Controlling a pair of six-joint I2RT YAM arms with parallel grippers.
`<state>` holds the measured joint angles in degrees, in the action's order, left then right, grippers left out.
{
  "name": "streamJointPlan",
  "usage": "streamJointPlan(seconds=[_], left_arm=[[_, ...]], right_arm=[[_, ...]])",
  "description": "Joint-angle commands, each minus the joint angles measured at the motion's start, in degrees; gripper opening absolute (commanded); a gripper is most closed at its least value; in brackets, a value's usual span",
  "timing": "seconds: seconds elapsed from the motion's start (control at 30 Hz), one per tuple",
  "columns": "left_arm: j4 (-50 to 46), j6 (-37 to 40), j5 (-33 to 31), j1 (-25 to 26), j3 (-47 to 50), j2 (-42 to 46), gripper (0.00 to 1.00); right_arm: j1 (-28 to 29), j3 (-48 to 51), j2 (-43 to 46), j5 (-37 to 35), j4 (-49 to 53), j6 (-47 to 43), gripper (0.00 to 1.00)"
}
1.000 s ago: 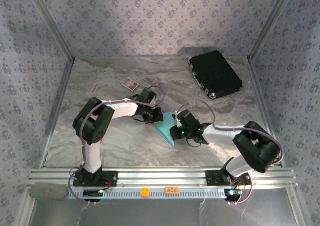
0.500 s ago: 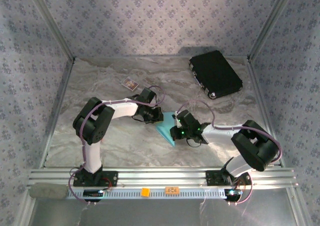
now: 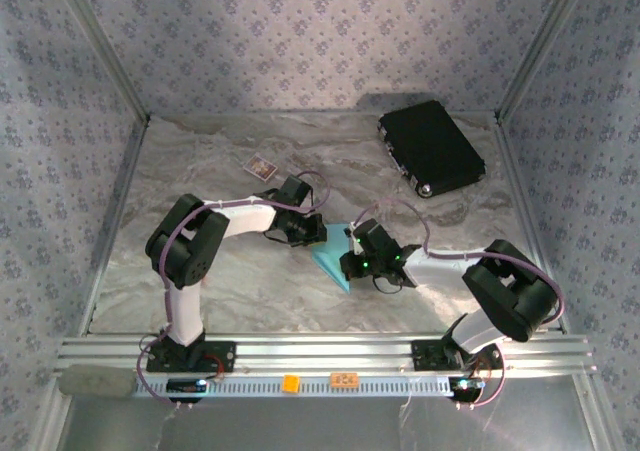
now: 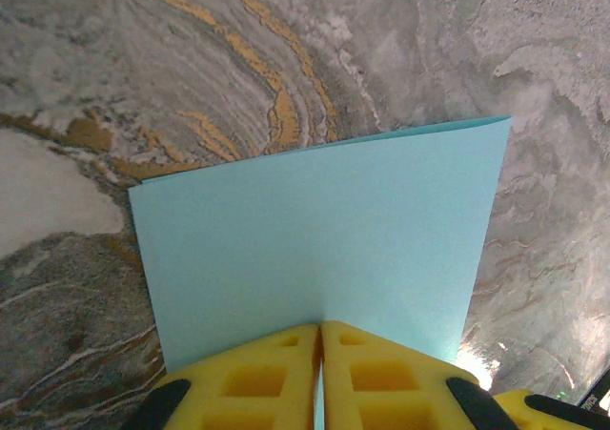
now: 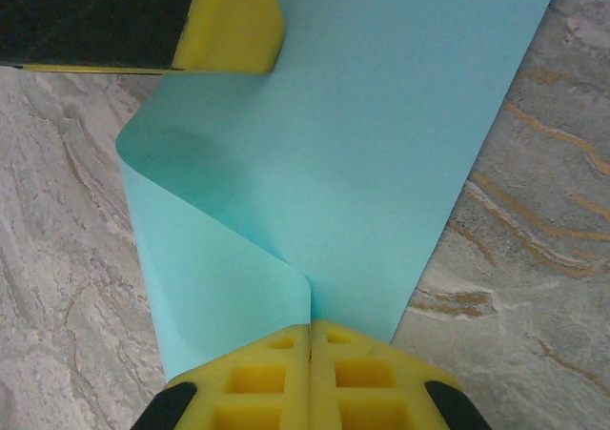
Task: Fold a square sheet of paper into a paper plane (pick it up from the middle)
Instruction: Third fold the triangle at the center of the table.
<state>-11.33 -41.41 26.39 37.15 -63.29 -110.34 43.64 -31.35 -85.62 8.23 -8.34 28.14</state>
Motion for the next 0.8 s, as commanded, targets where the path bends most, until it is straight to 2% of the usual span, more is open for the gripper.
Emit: streamJointPlan(seconds=[0.0,0.77], left_arm=[[-2.4,0.1,-1.9,0.4,1.6,-0.4,0.10],[-2.4,0.1,-1.9,0.5,1.5,-0.5,0.10]], right_arm=[[-0.2,-1.2,0.2,-1.4,0.5,1.2,0.00],[-0.3,-0.9,1.5,-1.4,1.2,0.7,0.00]])
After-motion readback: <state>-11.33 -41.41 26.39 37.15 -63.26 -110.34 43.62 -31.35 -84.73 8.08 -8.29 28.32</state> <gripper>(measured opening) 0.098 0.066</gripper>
